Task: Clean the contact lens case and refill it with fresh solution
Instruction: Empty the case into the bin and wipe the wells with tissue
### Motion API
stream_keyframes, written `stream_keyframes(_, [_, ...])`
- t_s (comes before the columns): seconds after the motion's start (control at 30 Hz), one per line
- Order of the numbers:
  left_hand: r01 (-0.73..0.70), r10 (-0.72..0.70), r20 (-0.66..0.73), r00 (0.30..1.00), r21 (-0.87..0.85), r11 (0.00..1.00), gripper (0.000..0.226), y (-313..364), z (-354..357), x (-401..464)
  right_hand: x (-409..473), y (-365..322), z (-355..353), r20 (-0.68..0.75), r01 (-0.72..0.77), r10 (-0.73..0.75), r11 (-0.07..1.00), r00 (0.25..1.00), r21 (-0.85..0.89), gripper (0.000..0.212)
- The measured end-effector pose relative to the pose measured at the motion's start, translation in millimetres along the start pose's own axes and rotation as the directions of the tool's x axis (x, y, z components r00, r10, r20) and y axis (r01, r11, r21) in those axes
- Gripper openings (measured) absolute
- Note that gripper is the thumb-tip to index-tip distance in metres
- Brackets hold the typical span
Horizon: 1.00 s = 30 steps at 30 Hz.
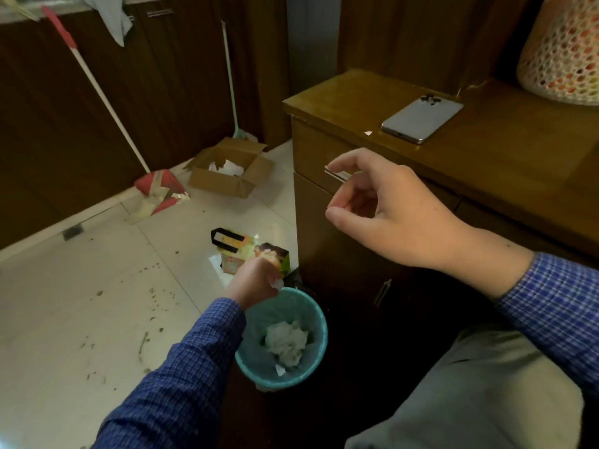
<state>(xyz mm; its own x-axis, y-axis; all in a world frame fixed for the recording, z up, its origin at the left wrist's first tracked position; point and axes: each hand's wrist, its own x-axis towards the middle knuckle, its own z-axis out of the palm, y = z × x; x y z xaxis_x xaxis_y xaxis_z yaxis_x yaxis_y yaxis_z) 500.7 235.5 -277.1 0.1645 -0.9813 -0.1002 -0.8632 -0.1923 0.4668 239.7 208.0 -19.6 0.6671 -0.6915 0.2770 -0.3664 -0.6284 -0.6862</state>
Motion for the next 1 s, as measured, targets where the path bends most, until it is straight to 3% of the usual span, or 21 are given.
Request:
stream_keyframes(0.07, [0.091, -0.079, 0.051, 0.996, -0.282, 0.955, 0.019, 6, -15, -1, -2, -2, -5, -0.002, 0.003, -0.003, 1.000, 1.000, -0.009, 0.053])
stream_keyframes(0.1, [0.118, -0.088, 0.086, 0.992, -0.473, 0.873, 0.021, 12, -27, -3, -3, -3, -8, -0.006, 0.003, -0.003, 1.000, 1.000, -0.013, 0.052])
stream_keyframes(0.2, [0.023, 0.024, 0.041, 0.999, -0.862, 0.506, 0.041, 41, -73, -11, -9, -6, -24, -0.031, -0.006, 0.006, 1.000, 0.999, -0.018, 0.048])
stream_keyframes(0.33, [-0.200, 0.213, -0.172, 0.962, -0.973, 0.118, 0.038, 111, -136, -12, -20, -11, -56, -0.098, -0.035, 0.035, 0.999, 0.995, 0.004, 0.046])
stream_keyframes(0.43, [-0.267, 0.362, -0.266, 0.894, -0.963, -0.047, 0.030, 181, -162, -11, -33, -16, -86, -0.174, -0.054, 0.058, 0.998, 0.983, 0.031, 0.049])
stream_keyframes(0.5, [-0.265, 0.466, -0.280, 0.839, -0.959, -0.100, 0.026, 229, -169, -10, -46, -18, -108, -0.234, -0.060, 0.066, 0.998, 0.970, 0.034, 0.052])
stream_keyframes(0.6, [-0.234, 0.582, -0.245, 0.775, -0.967, -0.097, 0.025, 300, -166, -9, -75, -14, -144, -0.331, -0.077, 0.080, 0.997, 0.940, 0.023, 0.057])
stream_keyframes(0.83, [-0.194, 0.679, -0.147, 0.719, -0.981, -0.007, 0.029, 444, -134, -11, -154, 11, -223, -0.565, -0.072, 0.085, 0.996, 0.821, 0.045, 0.057])
stream_keyframes(1.0, [-0.155, 0.737, -0.105, 0.668, -0.988, 0.000, 0.030, 523, -105, -11, -198, 42, -272, -0.702, -0.082, 0.105, 0.994, 0.705, 0.067, 0.044])
